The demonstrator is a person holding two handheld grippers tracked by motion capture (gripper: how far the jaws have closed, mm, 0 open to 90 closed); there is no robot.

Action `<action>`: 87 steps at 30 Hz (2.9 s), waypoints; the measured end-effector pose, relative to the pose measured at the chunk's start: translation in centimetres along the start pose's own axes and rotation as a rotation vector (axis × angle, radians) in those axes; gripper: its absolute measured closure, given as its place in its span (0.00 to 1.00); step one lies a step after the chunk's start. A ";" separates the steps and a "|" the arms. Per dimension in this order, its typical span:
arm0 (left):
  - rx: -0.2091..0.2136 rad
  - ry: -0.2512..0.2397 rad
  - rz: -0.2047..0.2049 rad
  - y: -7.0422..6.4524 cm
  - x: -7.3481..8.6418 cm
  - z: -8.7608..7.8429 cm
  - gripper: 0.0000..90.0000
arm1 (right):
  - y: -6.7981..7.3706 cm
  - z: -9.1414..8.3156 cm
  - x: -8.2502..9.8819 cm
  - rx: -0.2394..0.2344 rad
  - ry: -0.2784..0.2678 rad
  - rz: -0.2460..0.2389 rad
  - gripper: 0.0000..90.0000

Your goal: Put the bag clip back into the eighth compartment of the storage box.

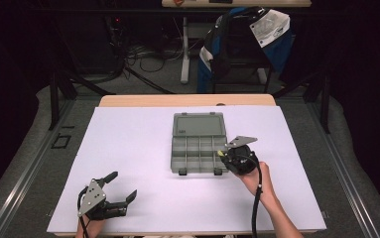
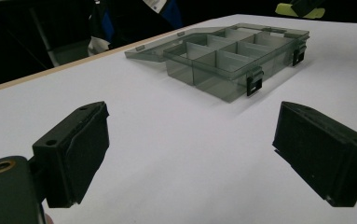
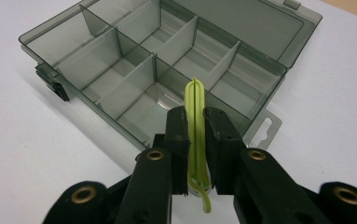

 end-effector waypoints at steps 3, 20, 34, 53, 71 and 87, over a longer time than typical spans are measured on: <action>0.000 0.001 -0.001 0.0 0.0 0.0 0.11 | 0.1 0.3 -0.1 0.004 0.008 0.004 0.89; 0.001 0.002 0.000 0.0 0.0 0.0 0.11 | -0.1 1.5 -0.5 0.006 0.032 0.064 0.89; 0.002 -0.002 0.000 -0.1 0.0 0.0 0.11 | -0.1 2.5 -0.5 0.019 0.038 0.108 0.89; 0.007 0.000 0.001 -0.2 0.0 0.0 0.11 | -0.2 3.2 -0.2 0.028 0.078 0.121 0.89; 0.009 -0.001 0.001 -0.2 0.0 0.1 0.11 | 0.0 3.7 0.0 0.040 0.102 0.115 0.81; 0.004 -0.003 -0.002 0.0 0.0 -0.1 0.11 | -0.4 2.3 0.1 -0.022 0.058 0.084 0.28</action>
Point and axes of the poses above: each handheld gripper's, and its own axes: z roughly forward along the jaws, x roughly out of its underside, y roughly to its left, the point moved 3 cm from there along z, roughly forward along the jaws, and after that the axes turned 6 degrees about x, right-handed, at the moved point
